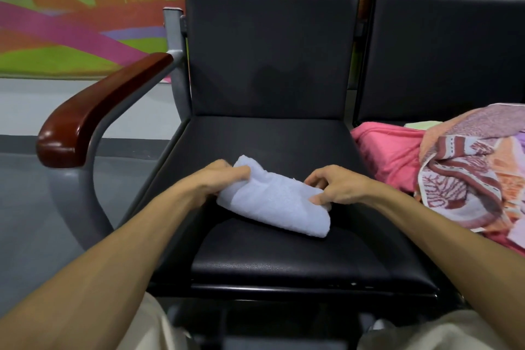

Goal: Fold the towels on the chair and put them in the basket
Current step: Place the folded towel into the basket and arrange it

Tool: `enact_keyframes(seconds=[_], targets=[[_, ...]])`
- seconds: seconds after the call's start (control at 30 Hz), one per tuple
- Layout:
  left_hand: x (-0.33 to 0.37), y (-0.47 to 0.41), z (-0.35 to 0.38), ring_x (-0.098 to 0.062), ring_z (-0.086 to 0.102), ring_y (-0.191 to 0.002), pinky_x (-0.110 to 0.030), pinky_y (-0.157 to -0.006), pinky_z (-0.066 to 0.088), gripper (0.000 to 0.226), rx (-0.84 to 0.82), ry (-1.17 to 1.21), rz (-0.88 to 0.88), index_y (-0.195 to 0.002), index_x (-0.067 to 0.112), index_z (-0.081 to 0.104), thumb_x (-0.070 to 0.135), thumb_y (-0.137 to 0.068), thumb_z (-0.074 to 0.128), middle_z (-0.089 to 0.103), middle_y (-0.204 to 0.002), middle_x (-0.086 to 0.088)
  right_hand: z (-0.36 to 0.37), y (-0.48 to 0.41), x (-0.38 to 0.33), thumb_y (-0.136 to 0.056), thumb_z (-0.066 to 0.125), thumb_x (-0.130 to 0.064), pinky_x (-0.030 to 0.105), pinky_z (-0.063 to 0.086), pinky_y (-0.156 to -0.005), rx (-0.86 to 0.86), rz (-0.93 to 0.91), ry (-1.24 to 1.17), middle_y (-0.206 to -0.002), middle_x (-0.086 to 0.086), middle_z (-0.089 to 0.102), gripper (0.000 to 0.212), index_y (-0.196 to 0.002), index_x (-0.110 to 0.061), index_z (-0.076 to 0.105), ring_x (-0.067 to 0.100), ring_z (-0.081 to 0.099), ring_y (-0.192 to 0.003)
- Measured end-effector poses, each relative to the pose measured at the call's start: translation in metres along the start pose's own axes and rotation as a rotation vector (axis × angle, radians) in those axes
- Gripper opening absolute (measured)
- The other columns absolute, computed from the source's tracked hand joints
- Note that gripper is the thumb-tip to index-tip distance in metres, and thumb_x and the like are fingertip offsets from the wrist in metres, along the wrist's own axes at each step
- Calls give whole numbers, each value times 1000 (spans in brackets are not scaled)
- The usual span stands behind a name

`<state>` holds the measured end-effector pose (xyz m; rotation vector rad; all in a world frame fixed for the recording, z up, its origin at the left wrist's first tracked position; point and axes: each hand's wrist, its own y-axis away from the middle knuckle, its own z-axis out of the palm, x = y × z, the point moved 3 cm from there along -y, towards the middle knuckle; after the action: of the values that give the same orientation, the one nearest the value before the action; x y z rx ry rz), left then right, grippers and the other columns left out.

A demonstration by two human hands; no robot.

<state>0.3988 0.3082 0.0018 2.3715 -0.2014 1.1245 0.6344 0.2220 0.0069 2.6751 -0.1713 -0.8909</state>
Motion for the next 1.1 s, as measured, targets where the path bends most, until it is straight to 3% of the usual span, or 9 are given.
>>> enact_keyframes(seconds=[0.17,0.27,0.37,0.43,0.53,0.67,0.87,0.97,1.1], targets=[[3,11,4,-15,58,-78,-27,-66,46,38,-104,143,97,-92,12,57,28,-66,79,62,-89,-4,2,14,-4,-83,72,-9,18,47,-62,-276,-22,134,-93,2,63,43,-122,-14,56,14,58,-78],[-4,16,4,-16,58,-70,-25,-60,49,32,-198,-16,-22,-92,8,60,32,-79,78,64,-85,-5,3,22,-7,-81,73,-4,12,43,-58,-368,12,147,-82,-3,64,38,-116,-11,61,3,58,-65],[-5,19,7,-20,60,-77,-30,-71,51,53,-291,-157,-83,-107,0,66,43,-77,77,67,-91,-11,5,24,-11,-80,69,-2,14,41,-68,-426,35,193,-58,-13,64,21,-98,-13,67,-6,56,-49],[0,23,10,-19,60,-75,-27,-67,51,54,-306,-185,-76,-107,-2,66,43,-78,75,66,-89,-10,9,26,-16,-78,67,-2,17,40,-72,-456,38,198,-57,-14,65,17,-87,-15,69,-6,58,-52],[6,29,16,-17,62,-76,-25,-63,52,43,-308,-238,-28,-109,2,66,38,-86,66,68,-95,-9,12,30,-19,-73,66,-8,17,44,-70,-428,51,178,-75,-10,70,19,-90,-13,72,1,63,-70],[9,35,15,-18,64,-103,-33,-91,53,27,-286,-113,156,-110,13,61,25,-87,67,67,-112,-5,13,38,-21,-69,64,-16,23,48,-67,-364,30,183,-82,-2,68,28,-95,-8,68,9,62,-75],[17,60,-11,-15,66,-97,-29,-83,54,41,-168,161,524,-105,13,68,-6,-70,77,72,-103,-7,14,52,-23,-60,70,-20,26,44,-57,-164,-51,22,-82,0,62,29,-86,-12,60,10,55,-70],[20,78,-30,-16,68,-101,-30,-87,55,44,-124,130,574,-109,14,70,-3,-70,79,73,-105,-4,13,58,-32,-69,73,-3,29,47,-64,-98,-61,-136,-89,6,64,28,-94,-9,62,16,59,-77],[5,107,-65,-12,69,-92,-22,-79,53,31,-146,5,469,-103,13,72,5,-74,79,74,-96,-2,4,61,-79,-69,77,-12,34,53,-76,-44,-177,55,-88,5,73,19,-88,-13,73,15,66,-79]])
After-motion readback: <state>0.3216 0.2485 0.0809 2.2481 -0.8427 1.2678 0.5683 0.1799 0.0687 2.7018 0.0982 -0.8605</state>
